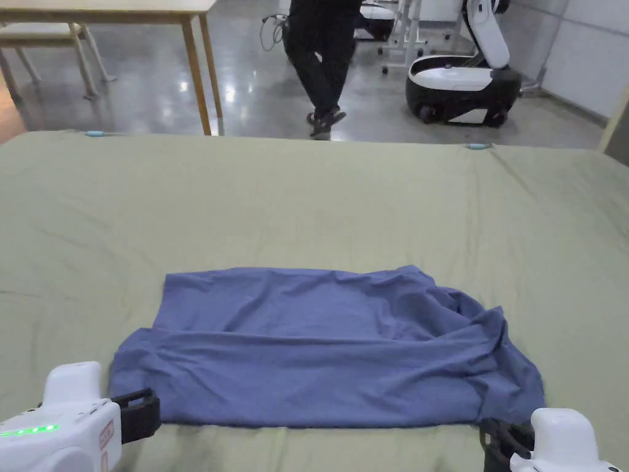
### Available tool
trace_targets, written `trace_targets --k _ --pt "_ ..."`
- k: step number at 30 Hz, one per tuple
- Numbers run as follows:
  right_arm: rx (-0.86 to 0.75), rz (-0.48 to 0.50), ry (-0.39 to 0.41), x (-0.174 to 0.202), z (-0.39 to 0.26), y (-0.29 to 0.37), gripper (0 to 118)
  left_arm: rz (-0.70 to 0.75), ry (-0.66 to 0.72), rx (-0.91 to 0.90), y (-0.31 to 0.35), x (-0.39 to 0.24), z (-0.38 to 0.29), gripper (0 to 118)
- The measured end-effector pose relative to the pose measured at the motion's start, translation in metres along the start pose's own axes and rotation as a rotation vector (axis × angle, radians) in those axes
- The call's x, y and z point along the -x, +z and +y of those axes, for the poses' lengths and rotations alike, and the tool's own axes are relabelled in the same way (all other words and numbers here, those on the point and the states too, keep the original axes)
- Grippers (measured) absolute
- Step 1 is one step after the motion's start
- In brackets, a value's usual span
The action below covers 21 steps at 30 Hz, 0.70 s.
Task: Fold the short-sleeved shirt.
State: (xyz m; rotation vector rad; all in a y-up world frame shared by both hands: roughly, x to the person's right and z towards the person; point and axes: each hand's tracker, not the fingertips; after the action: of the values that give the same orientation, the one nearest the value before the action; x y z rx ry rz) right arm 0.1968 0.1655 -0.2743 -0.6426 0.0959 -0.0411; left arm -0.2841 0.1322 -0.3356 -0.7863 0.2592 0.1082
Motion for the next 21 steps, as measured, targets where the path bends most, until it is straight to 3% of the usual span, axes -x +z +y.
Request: trace_targets --k 4,6,7,9,10,15,16,17,19,20,21 --pt "0.014 -0.039 -0.028 -0.027 0.005 -0.005 7 -0.022 -0.048 0.093 -0.03 -0.007 0.01 102" --pt "0.021 -0.099 -0.013 -0.041 0.008 -0.011 8 -0.017 -0.096 0.128 -0.04 -0.014 0.008 72" --pt "0.016 -0.129 -0.003 -0.048 0.01 -0.015 26 -0.02 -0.127 0.12 -0.039 -0.019 0.006 50" --pt "0.03 -0.154 0.0 -0.063 0.017 -0.027 93 -0.042 -0.137 0.088 -0.031 -0.029 0.004 28" --pt "0.05 -0.164 0.0 -0.07 0.02 -0.037 118 -0.043 -0.163 0.09 -0.032 -0.032 0.005 20" --pt "0.102 -0.129 -0.077 -0.096 0.03 -0.089 118 -0.041 -0.155 0.088 -0.025 -0.032 0.01 11" --pt "0.132 -0.116 -0.079 -0.097 0.031 -0.099 112 -0.039 -0.157 0.082 -0.023 -0.032 0.01 10" --pt "0.18 -0.114 -0.067 -0.096 0.032 -0.111 97 -0.038 -0.157 0.074 -0.02 -0.031 0.011 9" --pt "0.25 -0.054 -0.045 -0.095 0.034 -0.125 44 -0.045 -0.155 0.068 -0.014 -0.029 0.015 9" --pt "0.285 -0.042 -0.05 -0.094 0.034 -0.13 40 -0.045 -0.156 0.063 -0.012 -0.028 0.016 9" --pt "0.295 -0.031 -0.052 -0.089 0.036 -0.127 27 -0.049 -0.156 0.059 -0.01 -0.026 0.017 9"
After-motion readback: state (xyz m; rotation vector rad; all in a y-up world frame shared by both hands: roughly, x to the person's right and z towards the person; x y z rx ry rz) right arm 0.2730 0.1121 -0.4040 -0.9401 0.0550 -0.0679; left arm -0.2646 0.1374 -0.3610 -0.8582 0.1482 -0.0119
